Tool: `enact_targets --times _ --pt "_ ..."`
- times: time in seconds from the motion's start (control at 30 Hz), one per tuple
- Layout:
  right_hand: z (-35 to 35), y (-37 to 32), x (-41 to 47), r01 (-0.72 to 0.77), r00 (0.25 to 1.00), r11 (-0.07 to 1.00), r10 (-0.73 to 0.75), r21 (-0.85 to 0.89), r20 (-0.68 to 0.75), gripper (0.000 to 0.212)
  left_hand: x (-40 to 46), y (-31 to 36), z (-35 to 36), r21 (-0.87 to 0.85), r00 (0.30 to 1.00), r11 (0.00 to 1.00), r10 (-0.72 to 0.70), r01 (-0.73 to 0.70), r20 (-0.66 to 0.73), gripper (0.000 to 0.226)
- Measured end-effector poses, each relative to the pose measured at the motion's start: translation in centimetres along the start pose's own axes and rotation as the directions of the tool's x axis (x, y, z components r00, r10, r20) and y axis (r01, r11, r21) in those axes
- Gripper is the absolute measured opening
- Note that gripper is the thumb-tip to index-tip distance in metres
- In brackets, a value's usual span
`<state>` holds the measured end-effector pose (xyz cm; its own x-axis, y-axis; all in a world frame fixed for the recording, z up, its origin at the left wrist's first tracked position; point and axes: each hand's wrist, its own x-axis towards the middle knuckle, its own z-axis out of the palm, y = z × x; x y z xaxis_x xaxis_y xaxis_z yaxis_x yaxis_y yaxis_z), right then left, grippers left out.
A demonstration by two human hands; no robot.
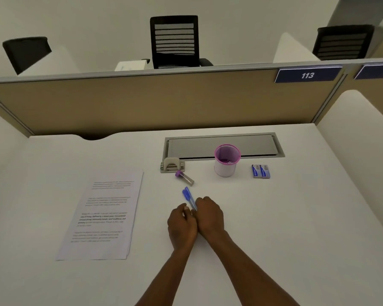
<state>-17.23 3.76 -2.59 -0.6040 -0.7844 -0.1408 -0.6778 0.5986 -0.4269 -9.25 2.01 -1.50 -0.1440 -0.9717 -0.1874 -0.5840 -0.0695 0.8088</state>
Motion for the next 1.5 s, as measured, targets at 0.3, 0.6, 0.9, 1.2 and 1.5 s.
enact_targets --times 0.3,0.6,0.9,1.2,1.5 --pt "-0.9 1.2 -1.9 -0.009 0.996 0.996 0.017 -0.085 0.088 0.022 -0.1 -1.2 -0.1 -0.091 0.979 0.989 -0.1 0.117 0.177 0.017" --pt "-1.0 4.0 -4.4 -0.15 0.986 0.972 0.161 0.182 -0.045 0.021 -1.2 0.0 0.9 -0.124 0.941 0.973 -0.15 0.196 0.303 0.034" --pt "-8.0 13.6 -5.7 -0.293 0.886 0.406 0.457 0.866 0.085 0.009 -2.9 1.5 5.2 -0.088 0.81 0.91 0.402 -0.405 0.427 0.029" --pt "-14.5 21.2 2.5 -0.373 0.792 0.52 0.61 0.768 -0.028 0.012 0.3 4.1 12.2 0.255 0.533 0.5 0.559 -0.828 0.635 0.077" --pt "-13.4 22.4 7.7 -0.463 0.795 0.629 0.606 0.624 -0.02 0.018 1.8 3.1 15.3 0.312 0.518 0.432 0.529 -0.846 0.672 0.076"
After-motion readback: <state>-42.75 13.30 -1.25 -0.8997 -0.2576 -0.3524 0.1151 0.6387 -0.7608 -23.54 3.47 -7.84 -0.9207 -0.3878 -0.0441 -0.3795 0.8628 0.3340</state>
